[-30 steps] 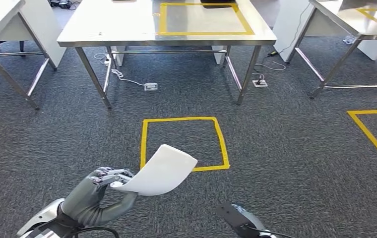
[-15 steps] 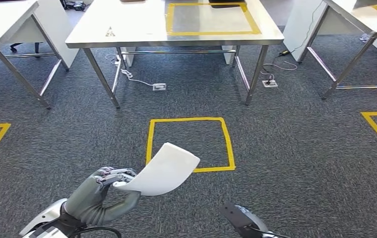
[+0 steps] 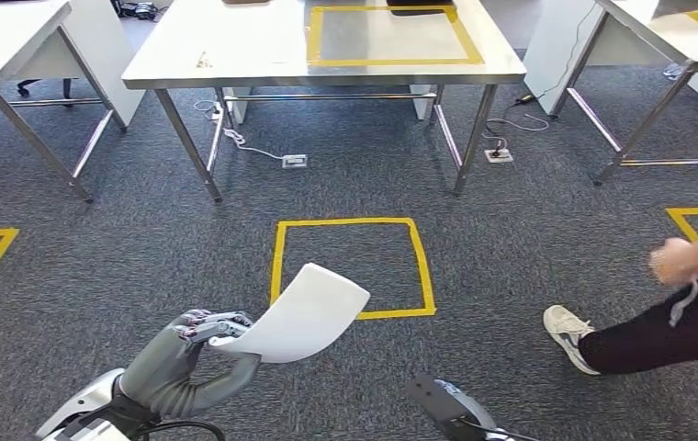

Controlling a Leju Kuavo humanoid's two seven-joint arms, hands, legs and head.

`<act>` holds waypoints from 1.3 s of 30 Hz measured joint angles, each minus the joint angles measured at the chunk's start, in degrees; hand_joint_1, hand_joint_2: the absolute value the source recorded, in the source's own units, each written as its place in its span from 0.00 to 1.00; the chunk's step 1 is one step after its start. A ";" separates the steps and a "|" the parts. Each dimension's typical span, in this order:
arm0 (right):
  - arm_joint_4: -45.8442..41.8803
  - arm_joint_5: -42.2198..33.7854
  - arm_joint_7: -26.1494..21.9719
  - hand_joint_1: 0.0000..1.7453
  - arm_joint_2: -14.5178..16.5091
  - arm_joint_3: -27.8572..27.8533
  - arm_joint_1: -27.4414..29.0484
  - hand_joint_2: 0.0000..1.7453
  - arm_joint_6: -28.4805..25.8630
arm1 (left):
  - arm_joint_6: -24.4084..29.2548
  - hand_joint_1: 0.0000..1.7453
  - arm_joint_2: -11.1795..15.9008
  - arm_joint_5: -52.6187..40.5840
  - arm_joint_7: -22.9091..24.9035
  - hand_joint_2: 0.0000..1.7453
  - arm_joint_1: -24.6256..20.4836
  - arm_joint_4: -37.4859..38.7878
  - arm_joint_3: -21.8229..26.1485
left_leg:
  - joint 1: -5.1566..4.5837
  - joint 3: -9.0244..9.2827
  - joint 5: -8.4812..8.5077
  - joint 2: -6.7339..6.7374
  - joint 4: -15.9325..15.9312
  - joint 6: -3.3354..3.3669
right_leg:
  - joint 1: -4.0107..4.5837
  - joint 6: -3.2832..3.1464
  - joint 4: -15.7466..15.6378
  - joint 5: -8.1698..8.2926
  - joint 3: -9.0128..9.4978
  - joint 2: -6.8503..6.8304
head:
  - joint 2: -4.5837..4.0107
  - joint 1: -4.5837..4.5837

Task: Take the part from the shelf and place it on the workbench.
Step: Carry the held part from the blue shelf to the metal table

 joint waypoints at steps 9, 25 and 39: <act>0.25 0.86 -0.42 0.00 0.21 -0.15 0.37 0.00 0.40 | 2.36 1.00 0.08 -0.22 -0.64 1.00 1.68 -0.42 0.17 | -0.06 -0.03 -0.03 0.00 0.04 0.04 | -0.07 0.02 0.00 0.00 -0.01 0.00 | 0.00 0.00; 1.05 1.57 -0.72 0.00 0.98 -0.16 0.02 0.00 2.82 | 7.26 1.00 0.95 5.10 -0.67 1.00 3.57 -1.27 1.60 | -0.06 -0.04 -0.02 0.00 0.04 0.04 | -0.07 0.02 0.00 0.00 -0.01 -0.01 | 0.00 0.00; 2.46 1.14 -0.78 0.00 0.98 -0.94 0.80 0.00 1.54 | 10.68 1.00 1.15 7.50 -3.51 1.00 3.56 -1.43 2.61 | -0.05 -0.04 -0.02 0.00 0.04 0.04 | -0.07 0.02 0.00 0.00 -0.03 -0.01 | 0.01 0.00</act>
